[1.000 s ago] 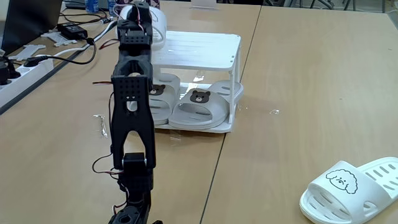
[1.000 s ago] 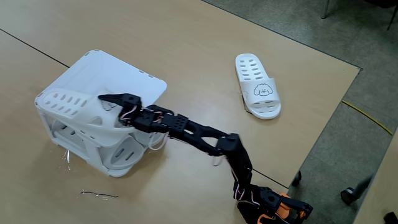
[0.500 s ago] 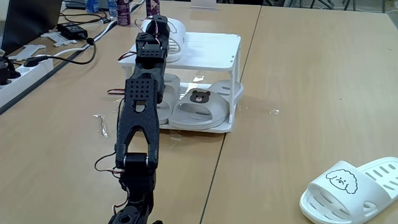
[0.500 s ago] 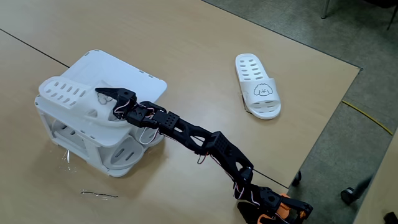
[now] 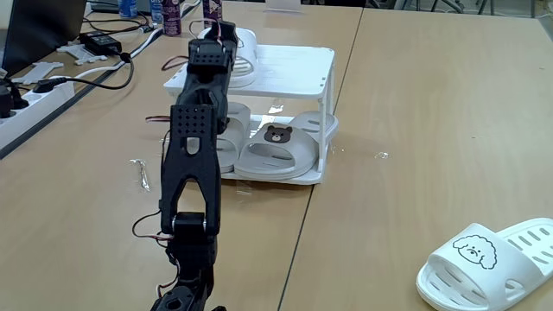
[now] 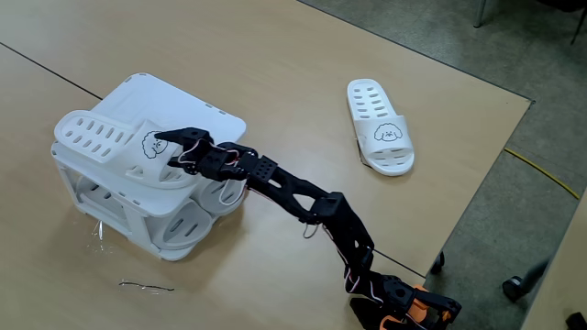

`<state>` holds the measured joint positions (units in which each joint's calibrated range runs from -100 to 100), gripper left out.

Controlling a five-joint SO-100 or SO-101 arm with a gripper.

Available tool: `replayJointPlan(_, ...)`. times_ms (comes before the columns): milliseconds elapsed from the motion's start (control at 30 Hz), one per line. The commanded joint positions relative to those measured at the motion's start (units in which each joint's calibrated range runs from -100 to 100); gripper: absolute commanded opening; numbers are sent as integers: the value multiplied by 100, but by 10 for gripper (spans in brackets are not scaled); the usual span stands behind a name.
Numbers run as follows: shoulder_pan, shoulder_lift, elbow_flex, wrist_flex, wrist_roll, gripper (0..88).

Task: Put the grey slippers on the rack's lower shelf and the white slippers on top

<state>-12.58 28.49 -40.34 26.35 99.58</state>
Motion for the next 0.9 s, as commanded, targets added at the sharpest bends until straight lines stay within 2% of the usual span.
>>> replayJointPlan(0,58,-1533,511,91,42,229)
replayJointPlan(300,91,-4604,4318,91,42,224)
replayJointPlan(433,453,-5967,5049,22,42,222)
replayJointPlan(500,683,-6514,5257,14,42,166)
replayJointPlan(600,1094,-7338,6005,-4,42,0)
replayJointPlan(633,1267,-7641,6519,-159,42,14)
replayJointPlan(700,1489,-7978,7548,-1134,42,7)
replayJointPlan(867,1851,-8112,10552,-4525,42,7)
